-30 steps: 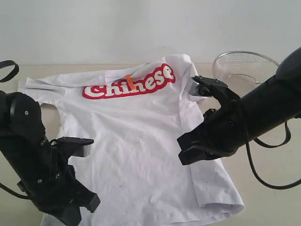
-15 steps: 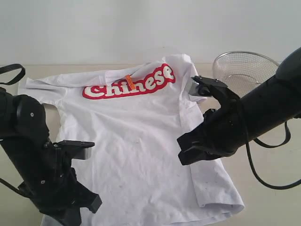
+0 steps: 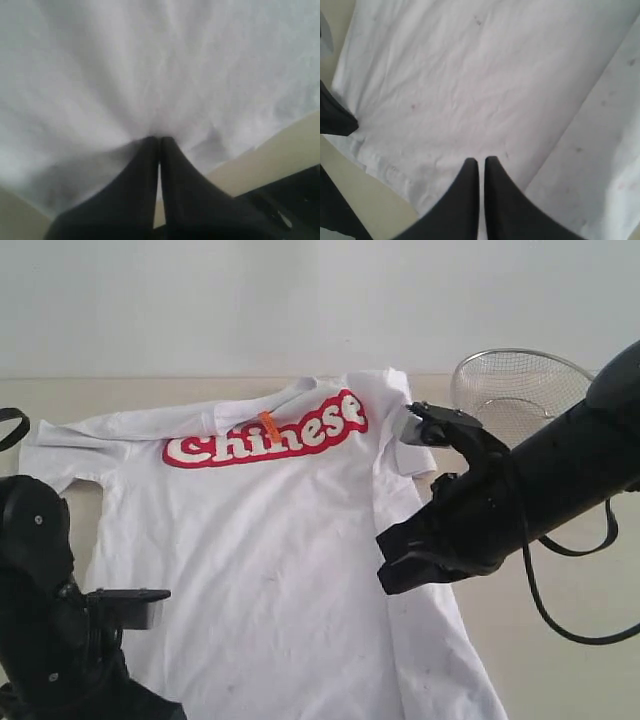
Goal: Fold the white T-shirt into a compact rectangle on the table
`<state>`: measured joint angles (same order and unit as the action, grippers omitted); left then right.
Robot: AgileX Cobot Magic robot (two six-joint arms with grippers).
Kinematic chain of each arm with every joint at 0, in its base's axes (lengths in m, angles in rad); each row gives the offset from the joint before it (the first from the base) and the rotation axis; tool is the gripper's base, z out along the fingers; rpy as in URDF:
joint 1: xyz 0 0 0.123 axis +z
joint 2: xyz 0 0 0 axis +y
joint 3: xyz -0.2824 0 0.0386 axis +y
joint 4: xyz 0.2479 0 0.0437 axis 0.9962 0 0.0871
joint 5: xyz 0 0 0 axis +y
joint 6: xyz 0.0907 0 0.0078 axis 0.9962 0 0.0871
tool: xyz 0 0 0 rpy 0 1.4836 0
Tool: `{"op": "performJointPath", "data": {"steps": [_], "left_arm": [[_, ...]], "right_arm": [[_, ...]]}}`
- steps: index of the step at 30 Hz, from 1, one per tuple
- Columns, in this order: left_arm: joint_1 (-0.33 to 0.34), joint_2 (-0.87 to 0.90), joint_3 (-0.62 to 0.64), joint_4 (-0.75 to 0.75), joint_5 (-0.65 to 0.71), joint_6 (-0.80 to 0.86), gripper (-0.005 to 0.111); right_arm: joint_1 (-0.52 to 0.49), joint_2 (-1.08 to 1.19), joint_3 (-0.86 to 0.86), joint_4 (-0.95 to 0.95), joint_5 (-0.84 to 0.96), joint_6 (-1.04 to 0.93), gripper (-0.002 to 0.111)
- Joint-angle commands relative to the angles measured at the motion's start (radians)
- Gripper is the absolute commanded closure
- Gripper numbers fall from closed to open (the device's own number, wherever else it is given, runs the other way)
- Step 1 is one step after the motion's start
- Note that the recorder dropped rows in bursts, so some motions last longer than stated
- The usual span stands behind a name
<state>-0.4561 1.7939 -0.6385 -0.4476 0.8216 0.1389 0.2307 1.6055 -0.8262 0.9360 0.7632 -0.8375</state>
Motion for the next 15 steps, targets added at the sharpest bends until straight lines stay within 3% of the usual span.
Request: {"op": "performJointPath", "data": {"steps": [1,6,15], "left_arm": [[0.008,0.065,0.07,0.167,-0.115,-0.046,0.102],[0.068,0.032,0.07,0.198,-0.107,-0.05,0.102],[0.208,-0.007,0.032,0.253,-0.064,-0.05,0.102]], "right_arm": [[-0.002,-0.009,0.0,0.002,0.035,-0.006,0.108],[0.012,-0.009,0.0,-0.003,0.072,0.001,0.108],[0.181,-0.009,0.0,-0.003,0.019,0.036,0.108]]}}
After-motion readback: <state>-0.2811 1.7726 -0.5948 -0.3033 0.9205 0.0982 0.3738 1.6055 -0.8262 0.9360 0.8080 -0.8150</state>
